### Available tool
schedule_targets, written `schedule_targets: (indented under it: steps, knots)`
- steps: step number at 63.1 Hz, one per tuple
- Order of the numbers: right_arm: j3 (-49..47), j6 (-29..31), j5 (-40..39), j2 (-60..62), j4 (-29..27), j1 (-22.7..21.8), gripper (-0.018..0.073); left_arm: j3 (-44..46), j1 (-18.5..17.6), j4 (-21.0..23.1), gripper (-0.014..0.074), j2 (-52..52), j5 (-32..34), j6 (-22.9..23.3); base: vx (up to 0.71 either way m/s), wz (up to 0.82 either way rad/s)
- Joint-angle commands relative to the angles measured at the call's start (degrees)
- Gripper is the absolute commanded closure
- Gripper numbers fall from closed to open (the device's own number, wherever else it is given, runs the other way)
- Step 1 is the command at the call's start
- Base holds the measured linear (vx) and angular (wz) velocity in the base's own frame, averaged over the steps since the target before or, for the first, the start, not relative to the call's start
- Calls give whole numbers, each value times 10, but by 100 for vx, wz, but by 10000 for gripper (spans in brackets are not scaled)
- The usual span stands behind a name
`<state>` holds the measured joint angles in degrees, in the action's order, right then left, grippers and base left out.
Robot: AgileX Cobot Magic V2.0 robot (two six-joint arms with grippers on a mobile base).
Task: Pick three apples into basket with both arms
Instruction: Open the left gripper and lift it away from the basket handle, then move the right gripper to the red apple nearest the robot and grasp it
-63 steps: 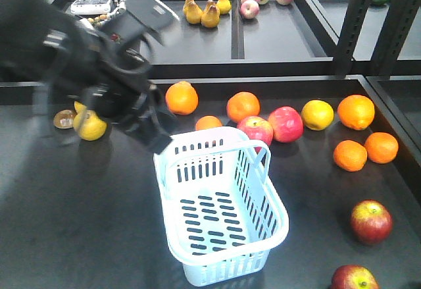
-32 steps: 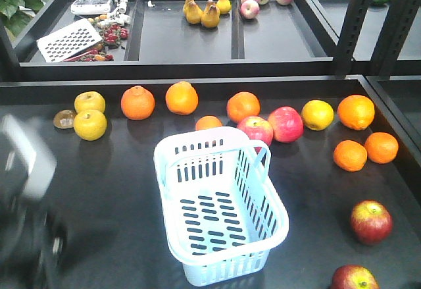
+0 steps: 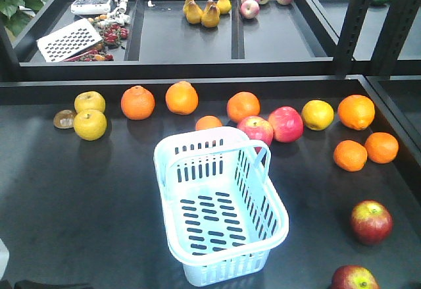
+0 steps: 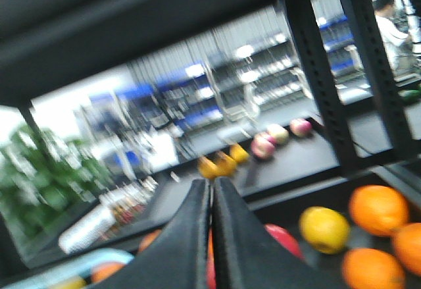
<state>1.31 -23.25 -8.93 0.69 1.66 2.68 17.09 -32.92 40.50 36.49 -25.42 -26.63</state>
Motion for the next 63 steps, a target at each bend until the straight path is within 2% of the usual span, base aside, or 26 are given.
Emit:
schedule_targets:
  steps: [1, 7, 16, 20, 26, 30, 33, 38, 44, 48, 52, 63]
  knots:
    - [-49, -40, -15, 6, -17, -4, 564, 15, 0, 18, 603, 0, 31, 0, 0, 0]
    - [-125, -24, 107, -15, -6, -4, 564, 15, 0, 18, 603, 0, 29, 0, 0, 0]
    - [-269, 49, 370, -103, 11, -4, 563, 15, 0, 18, 603, 0, 30, -1, 0, 0]
    - [-329, 100, 488, -163, -1, -4, 558, 15, 0, 18, 603, 0, 30, -1, 0, 0]
    - [-388, 189, 589, -253, -51, -4, 508, 15, 0, 18, 603, 0, 31, -1, 0, 0]
    - [-409, 255, 610, -311, -98, -4, 433, 15, 0, 18, 603, 0, 35, -1, 0, 0]
    - [-416, 299, 612, -351, -139, -4, 333, 15, 0, 18, 603, 0, 38, -1, 0, 0]
    - [-417, 360, 584, -399, -175, -4, 153, 15, 0, 18, 603, 0, 38, -1, 0, 0]
    - [-417, 372, 555, -439, -186, -4, -51, 15, 0, 18, 603, 0, 38, -1, 0, 0]
    - [-417, 368, 554, -465, -182, -4, -136, 15, 0, 18, 603, 0, 38, -1, 0, 0]
    - [-417, 357, 564, -495, -175, -4, -170, 15, 0, 18, 603, 0, 38, -1, 0, 0]
    - [-417, 351, 574, -608, -171, -4, -151, 15, 0, 18, 603, 0, 38, -1, 0, 0]
